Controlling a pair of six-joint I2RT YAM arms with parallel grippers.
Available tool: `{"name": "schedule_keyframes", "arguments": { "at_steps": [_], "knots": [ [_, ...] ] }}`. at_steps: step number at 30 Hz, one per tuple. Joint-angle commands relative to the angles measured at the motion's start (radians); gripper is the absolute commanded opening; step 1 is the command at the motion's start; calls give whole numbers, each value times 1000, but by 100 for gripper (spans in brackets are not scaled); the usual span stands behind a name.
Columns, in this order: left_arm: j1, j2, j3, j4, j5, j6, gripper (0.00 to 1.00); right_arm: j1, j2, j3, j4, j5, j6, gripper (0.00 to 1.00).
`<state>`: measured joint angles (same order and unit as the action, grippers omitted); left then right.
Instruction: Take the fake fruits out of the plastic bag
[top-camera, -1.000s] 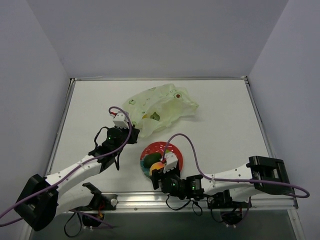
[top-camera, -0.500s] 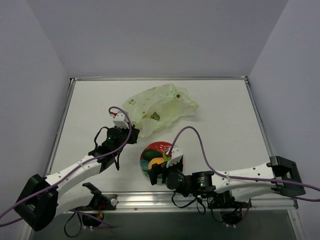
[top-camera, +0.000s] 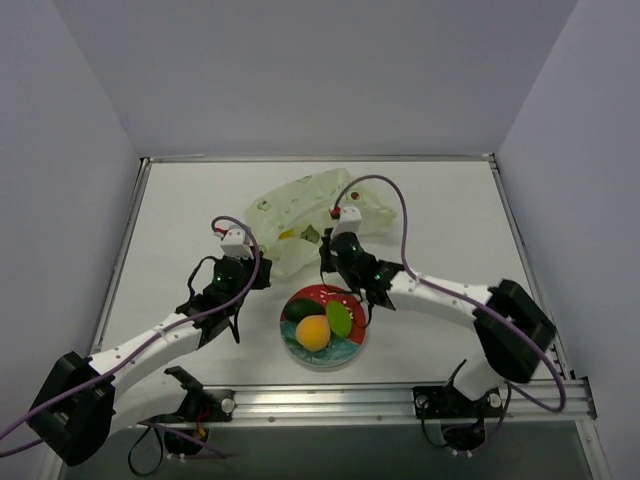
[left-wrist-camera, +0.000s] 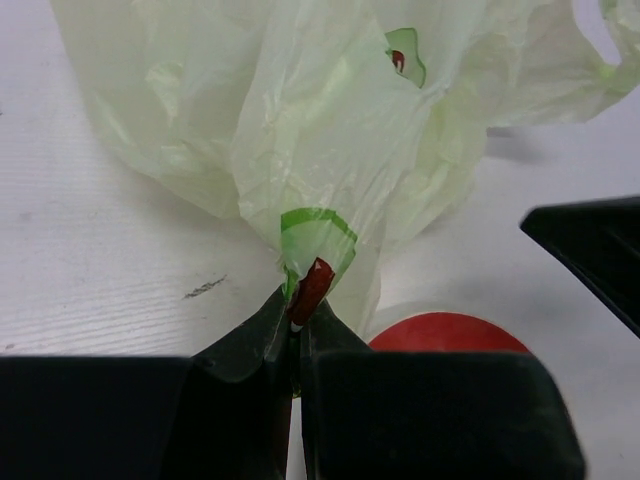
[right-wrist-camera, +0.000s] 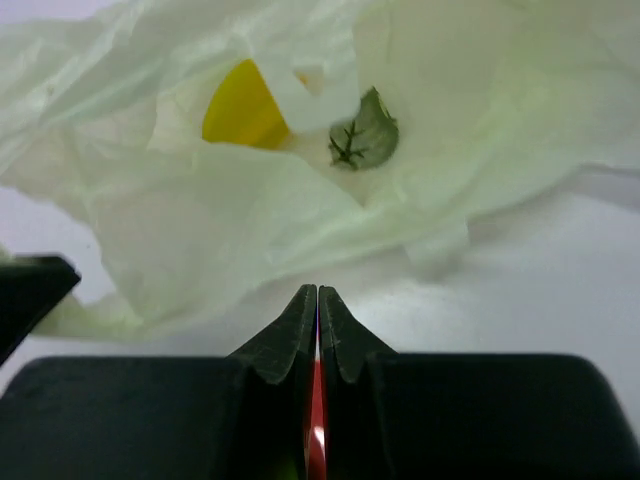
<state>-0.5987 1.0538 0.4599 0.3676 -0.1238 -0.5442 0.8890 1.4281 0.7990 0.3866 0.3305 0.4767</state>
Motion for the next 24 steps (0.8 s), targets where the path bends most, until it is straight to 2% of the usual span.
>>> {"name": "schedule_keyframes", "arguments": {
  "at_steps": [1,2,3,5,10,12,13,14,16,17,20,24],
  "knots": [
    [10,-35,3,-59,-124,-52,2,-56,206,156,144,-157,-101,1],
    [10,-41,-1,-70,-167,-54,2,-67,257,237,150,-165,-104,1],
    [10,-51,-6,-78,-186,-57,2,-76,347,276,159,-171,-105,1],
    [10,-89,-20,-99,-211,-66,2,-87,423,340,204,-165,-108,2],
    [10,-117,-36,-102,-221,-102,2,-91,636,517,316,-117,-55,6],
    [11,-110,-38,-101,-214,-108,2,-90,696,558,327,-111,-41,14],
    [10,-103,-37,-99,-209,-112,2,-88,713,593,339,-113,-24,20],
    [10,-98,-36,-96,-206,-114,2,-82,730,611,340,-119,-17,38],
    [11,-84,-35,-85,-197,-115,2,-76,775,644,339,-127,-6,55],
    [10,-80,-35,-84,-195,-118,2,-70,787,664,339,-116,-4,70],
    [11,-72,-38,-75,-189,-119,2,-52,834,707,319,-93,5,84],
    [11,-72,-41,-65,-185,-117,2,-42,899,746,290,-45,10,89]
  ]
}}
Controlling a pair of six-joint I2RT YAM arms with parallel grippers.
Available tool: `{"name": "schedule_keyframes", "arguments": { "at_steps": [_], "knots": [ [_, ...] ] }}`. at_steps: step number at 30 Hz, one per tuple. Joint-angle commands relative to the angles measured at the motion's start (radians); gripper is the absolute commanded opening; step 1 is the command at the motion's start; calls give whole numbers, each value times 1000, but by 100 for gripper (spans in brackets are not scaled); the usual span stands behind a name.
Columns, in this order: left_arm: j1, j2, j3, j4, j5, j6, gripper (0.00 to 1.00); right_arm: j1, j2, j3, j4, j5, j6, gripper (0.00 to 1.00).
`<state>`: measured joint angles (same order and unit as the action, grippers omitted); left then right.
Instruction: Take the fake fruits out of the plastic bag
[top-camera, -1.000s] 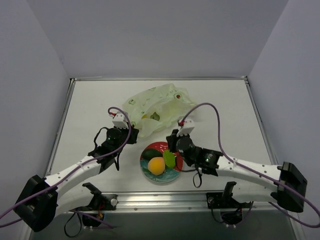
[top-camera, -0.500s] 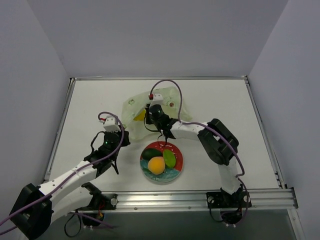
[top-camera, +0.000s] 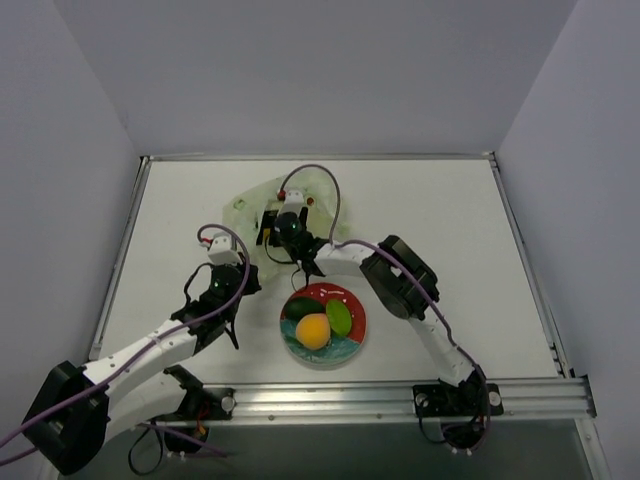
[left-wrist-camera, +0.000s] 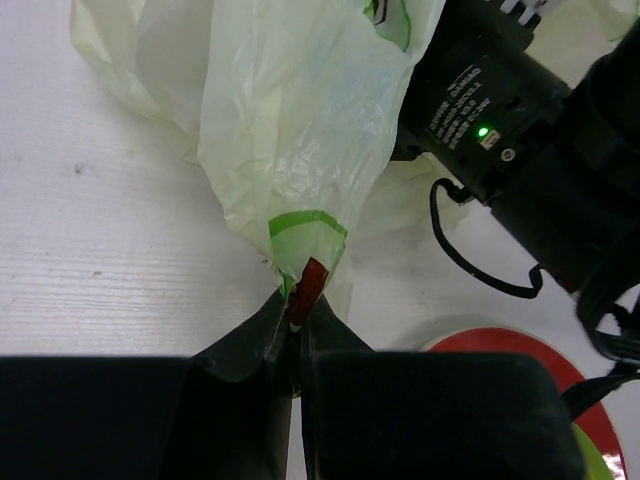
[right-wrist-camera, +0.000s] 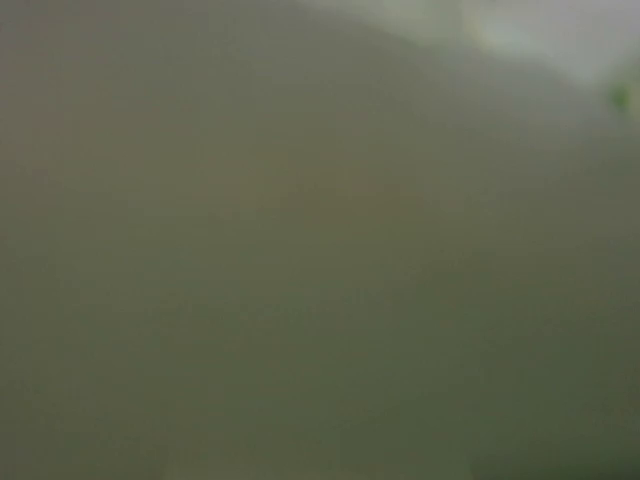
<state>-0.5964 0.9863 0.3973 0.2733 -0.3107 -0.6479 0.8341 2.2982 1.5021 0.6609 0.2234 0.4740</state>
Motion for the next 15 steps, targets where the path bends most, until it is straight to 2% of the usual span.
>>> {"name": "schedule_keyframes", "arguments": {
  "at_steps": [1,7,10,11,14,15],
  "knots": [
    [7,-8,20,35,7,-12,2,13,36,44,20,68,12,90],
    [7,-24,11,46,12,-7,2,-1,132,148,21,48,38,91],
    [9,-23,11,47,9,-6,2,-4,167,182,75,28,69,74],
    [9,-21,11,47,7,-6,2,-4,170,182,91,31,77,57],
    [9,-24,11,44,4,-2,2,-4,135,101,181,76,81,27],
    [10,-26,11,44,4,-2,2,-6,97,66,209,89,78,22]
  ]
}}
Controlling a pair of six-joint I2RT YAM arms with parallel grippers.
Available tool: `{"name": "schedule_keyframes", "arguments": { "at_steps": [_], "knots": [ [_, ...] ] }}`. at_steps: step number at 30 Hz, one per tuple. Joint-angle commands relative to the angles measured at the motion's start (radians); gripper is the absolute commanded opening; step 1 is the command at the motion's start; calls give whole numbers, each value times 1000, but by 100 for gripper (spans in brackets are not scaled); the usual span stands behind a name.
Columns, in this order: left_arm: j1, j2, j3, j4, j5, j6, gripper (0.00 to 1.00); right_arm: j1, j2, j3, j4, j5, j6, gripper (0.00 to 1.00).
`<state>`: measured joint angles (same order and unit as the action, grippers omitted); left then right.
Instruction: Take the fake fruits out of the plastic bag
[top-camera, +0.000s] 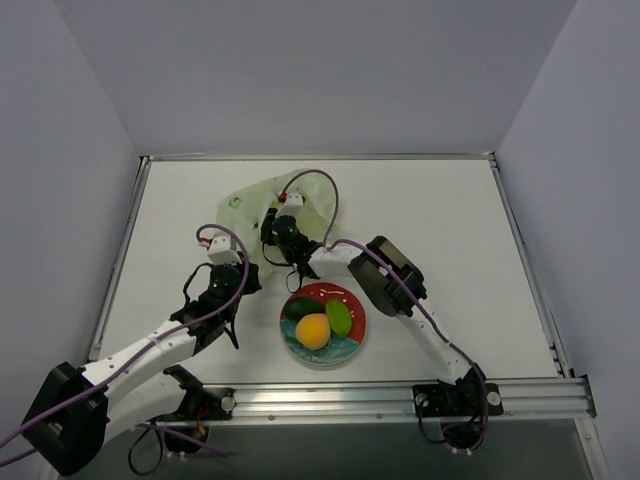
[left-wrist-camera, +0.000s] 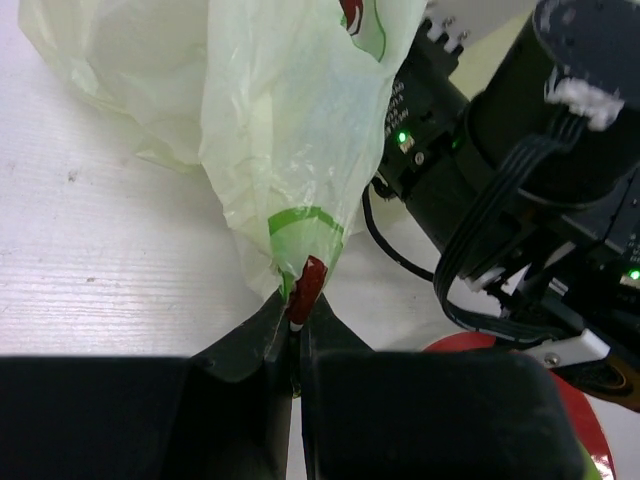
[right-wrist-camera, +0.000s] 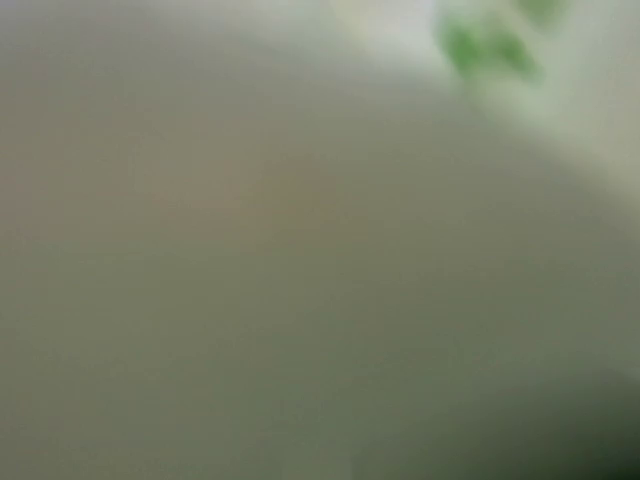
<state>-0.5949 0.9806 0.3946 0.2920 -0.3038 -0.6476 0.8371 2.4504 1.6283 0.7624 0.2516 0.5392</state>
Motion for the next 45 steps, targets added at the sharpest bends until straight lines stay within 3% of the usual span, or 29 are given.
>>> {"name": "schedule_keyframes", "arguments": {
  "at_steps": [1,12,21,23,25,26,28,33,42,45],
  "knots": [
    [7,-19,12,27,-3,-3,2,-9,-76,-91,138,89,7,19],
    [12,59,24,87,77,-1,2,-4,-494,-672,311,164,-77,11],
    [15,73,49,82,92,45,2,7,-726,-831,216,216,-62,11],
    [21,75,56,87,135,43,13,2,-740,-852,189,209,-50,14],
    [24,50,75,91,193,36,35,-4,-737,-854,152,203,-57,17],
    [27,20,87,70,204,26,58,-15,-734,-855,147,192,-65,17],
    [30,-12,151,21,215,6,69,-30,-729,-855,164,164,-79,17],
    [81,-88,259,-77,161,-92,73,-78,-688,-800,144,55,-94,17],
    [297,-102,352,-80,253,-208,84,-121,-634,-745,100,-31,-110,17],
    [355,-25,392,-158,287,-248,85,-133,-656,-760,118,-51,-107,17]
  ]
}}
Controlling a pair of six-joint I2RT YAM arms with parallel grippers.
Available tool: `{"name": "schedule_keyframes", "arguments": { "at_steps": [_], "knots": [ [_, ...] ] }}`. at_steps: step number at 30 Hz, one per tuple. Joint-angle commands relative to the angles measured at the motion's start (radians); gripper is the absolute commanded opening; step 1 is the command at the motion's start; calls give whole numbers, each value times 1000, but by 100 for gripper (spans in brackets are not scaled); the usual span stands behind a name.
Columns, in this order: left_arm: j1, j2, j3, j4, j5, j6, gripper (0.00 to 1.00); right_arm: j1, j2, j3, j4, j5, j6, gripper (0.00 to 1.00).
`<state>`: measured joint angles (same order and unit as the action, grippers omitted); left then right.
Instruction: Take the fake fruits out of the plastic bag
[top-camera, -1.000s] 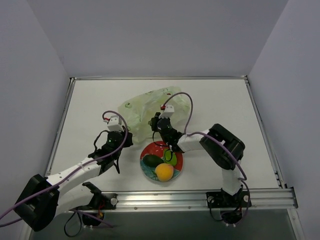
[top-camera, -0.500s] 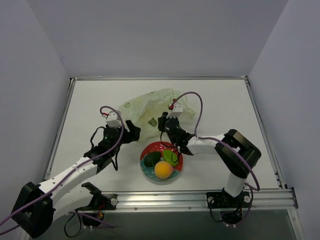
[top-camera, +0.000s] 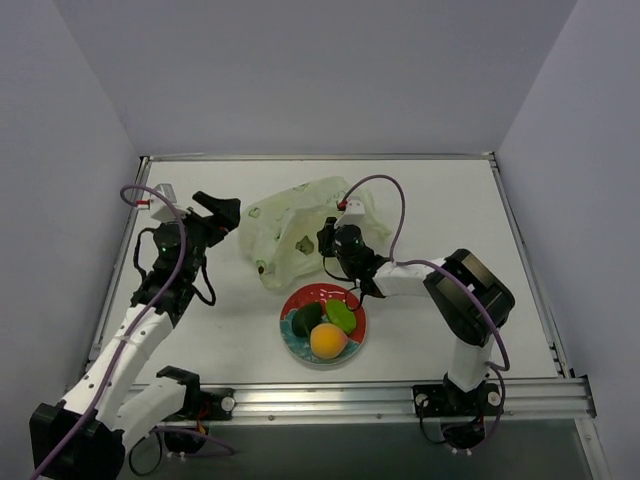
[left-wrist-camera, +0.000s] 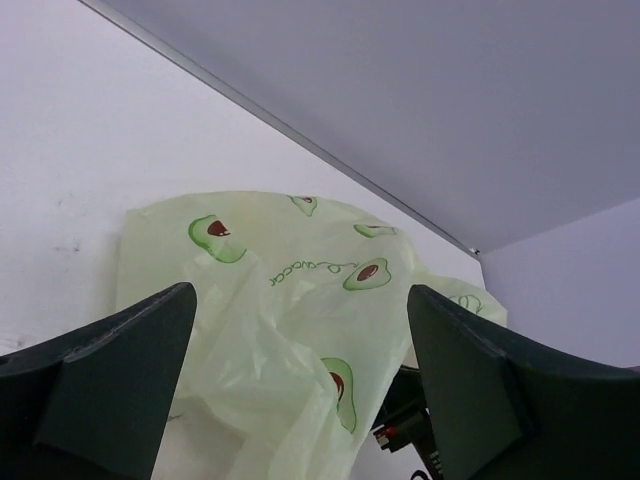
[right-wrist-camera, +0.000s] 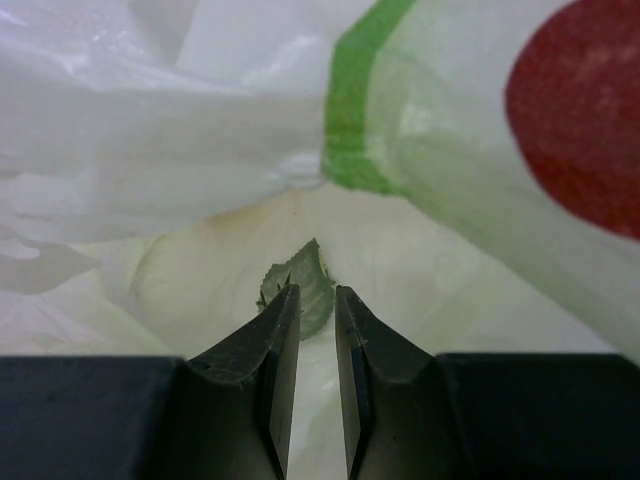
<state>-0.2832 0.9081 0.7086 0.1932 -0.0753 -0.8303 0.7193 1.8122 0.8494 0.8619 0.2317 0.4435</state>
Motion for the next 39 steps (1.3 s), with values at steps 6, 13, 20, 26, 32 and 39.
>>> {"name": "schedule_keyframes", "arguments": {
  "at_steps": [6,13,20,26,32,39],
  "knots": [
    [263,375,63,123,362,-211,83,-15,-57,2,20,-72,-12,18],
    [315,644,133,293,451,-263,84,-6,-85,-9,15,-98,-11,19],
    [314,892,177,460,482,-326,84,9,-102,-16,16,-92,1,19],
    [312,1012,210,592,488,-385,81,40,-100,-7,5,-85,-6,19],
    [305,1060,236,703,492,-429,59,49,-88,7,3,-84,-5,20],
    [294,1083,238,753,505,-480,61,52,-63,17,11,-84,6,20]
  ]
}}
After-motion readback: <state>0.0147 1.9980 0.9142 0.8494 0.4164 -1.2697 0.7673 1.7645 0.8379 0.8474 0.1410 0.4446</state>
